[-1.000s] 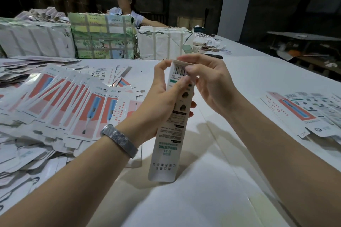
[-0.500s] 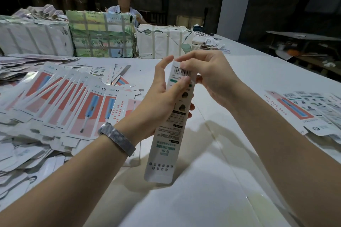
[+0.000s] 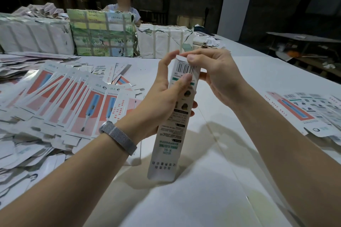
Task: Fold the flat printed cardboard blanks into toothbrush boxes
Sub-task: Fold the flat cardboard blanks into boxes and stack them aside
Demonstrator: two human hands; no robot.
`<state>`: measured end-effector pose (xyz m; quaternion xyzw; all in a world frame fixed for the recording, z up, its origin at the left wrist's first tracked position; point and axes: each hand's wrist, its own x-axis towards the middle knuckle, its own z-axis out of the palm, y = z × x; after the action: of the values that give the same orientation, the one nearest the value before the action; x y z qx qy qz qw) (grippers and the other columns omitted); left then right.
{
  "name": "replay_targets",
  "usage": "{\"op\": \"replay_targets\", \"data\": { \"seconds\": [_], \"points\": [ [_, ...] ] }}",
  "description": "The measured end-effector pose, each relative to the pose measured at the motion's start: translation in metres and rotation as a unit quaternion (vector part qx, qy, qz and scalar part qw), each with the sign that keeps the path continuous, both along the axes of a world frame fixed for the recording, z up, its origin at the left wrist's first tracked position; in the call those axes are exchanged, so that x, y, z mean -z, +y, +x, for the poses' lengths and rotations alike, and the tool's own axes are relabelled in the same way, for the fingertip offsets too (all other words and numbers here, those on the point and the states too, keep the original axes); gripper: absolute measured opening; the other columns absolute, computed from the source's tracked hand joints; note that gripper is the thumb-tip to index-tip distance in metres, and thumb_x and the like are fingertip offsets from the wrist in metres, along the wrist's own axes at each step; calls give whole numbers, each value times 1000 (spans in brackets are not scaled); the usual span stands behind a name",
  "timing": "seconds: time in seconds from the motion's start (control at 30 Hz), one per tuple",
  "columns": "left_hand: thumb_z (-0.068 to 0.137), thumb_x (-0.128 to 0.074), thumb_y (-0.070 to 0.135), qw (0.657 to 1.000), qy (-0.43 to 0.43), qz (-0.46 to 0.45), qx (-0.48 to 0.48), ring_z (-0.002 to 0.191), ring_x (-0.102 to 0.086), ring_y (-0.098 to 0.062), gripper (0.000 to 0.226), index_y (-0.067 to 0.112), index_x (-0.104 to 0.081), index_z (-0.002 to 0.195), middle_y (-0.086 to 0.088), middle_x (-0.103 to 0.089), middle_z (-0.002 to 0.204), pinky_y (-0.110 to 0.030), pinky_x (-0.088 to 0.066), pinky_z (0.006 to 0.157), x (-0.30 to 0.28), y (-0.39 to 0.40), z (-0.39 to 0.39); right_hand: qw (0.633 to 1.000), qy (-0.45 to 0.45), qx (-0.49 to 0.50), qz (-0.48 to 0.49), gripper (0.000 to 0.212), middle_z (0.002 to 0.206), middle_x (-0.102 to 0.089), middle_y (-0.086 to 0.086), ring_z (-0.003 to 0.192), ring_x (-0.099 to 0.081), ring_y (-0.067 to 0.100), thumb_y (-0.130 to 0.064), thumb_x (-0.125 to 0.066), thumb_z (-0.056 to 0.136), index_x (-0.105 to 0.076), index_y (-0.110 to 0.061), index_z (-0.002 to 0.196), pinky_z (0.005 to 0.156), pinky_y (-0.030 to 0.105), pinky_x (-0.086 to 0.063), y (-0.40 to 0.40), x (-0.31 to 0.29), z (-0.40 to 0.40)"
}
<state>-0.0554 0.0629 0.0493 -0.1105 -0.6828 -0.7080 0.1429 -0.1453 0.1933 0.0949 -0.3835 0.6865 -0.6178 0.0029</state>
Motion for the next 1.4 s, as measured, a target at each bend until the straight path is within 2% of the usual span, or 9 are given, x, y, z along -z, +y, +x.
{"op": "replay_targets", "data": {
  "seconds": [0.1, 0.33, 0.6, 0.73, 0.87, 1.07, 1.17, 1.27, 1.4],
  "points": [
    [102, -51, 32, 1000, -4, -2, 6, 70, -72, -25, 47, 59, -30, 133, 4, -70, 79, -34, -57, 58, 0, -1, 0, 999, 36, 4, 10, 22, 90, -72, 11, 96, -65, 42, -9, -56, 96, -77, -16, 94, 81, 67, -49, 2, 0, -1],
    [98, -54, 36, 999, -1, -31, 30, 71, -72, -28, 49, 64, -31, 132, -12, -65, 96, -36, -57, 59, -1, -3, 2, 999, 17, -7, 51, 21, 87, -75, 4, 97, -68, 34, -9, -61, 95, -79, -18, 89, 81, 61, -55, 14, -10, -5],
    [103, -50, 32, 1000, 10, -27, 7, 71, -72, -29, 32, 56, -42, 122, -5, -66, 90, -36, -57, 57, -1, -1, 0, 997, 43, -12, 68, 26, 85, -75, 2, 94, -70, 25, -13, -59, 97, -78, -21, 82, 76, 47, -62, 12, -12, -6],
    [104, -48, 31, 1000, 3, 1, -28, 72, -72, -29, 28, 50, -40, 123, -12, -64, 97, -40, -58, 59, -4, -4, 0, 997, 23, -38, 63, 25, 91, -74, -3, 98, -69, 19, -12, -51, 101, -76, -16, 101, 74, 31, -58, 6, -6, -3],
    [103, -49, 33, 998, 2, 21, -52, 71, -71, -29, 25, 48, -40, 121, -10, -66, 92, -40, -58, 59, -3, -4, 1, 997, -6, -60, 37, 23, 102, -73, 11, 100, -66, 33, -9, -52, 100, -72, -11, 111, 83, 43, -57, 0, 1, 1],
    [103, -48, 35, 998, 7, 29, -62, 74, -72, -27, 21, 46, -41, 119, -18, -66, 104, -36, -57, 59, -6, -6, 3, 993, -46, -101, 50, 35, 107, -70, 0, 103, -67, 16, -10, -50, 100, -59, -12, 134, 87, 35, -58, -2, 1, 7],
    [105, -43, 37, 996, 9, 53, -67, 77, -70, -26, 21, 44, -39, 124, -14, -70, 108, -38, -57, 62, -13, -5, 3, 996, 25, -40, 72, 43, 120, -62, -4, 107, -63, 22, -18, -56, 100, -49, -20, 142, 83, 28, -59, -8, 0, 13],
    [106, -32, 47, 993, 13, 109, -31, 82, -67, -23, 28, 39, -37, 133, -5, -72, 112, -39, -59, 65, -19, -7, 3, 971, 180, 85, 131, 62, 126, -45, -5, 109, -52, 10, -31, -69, 92, -41, -29, 148, 76, 10, -50, -13, -2, 21],
    [106, -28, 48, 990, 7, 136, 39, 116, -63, -23, 52, 19, -31, 150, -13, -55, 136, -36, -55, 83, -20, -8, 0, 974, 137, 68, 167, 73, 126, -40, -3, 106, -51, 9, -37, -76, 85, -42, -23, 149, 77, 11, -50, -14, -4, 26]
  ]
}}
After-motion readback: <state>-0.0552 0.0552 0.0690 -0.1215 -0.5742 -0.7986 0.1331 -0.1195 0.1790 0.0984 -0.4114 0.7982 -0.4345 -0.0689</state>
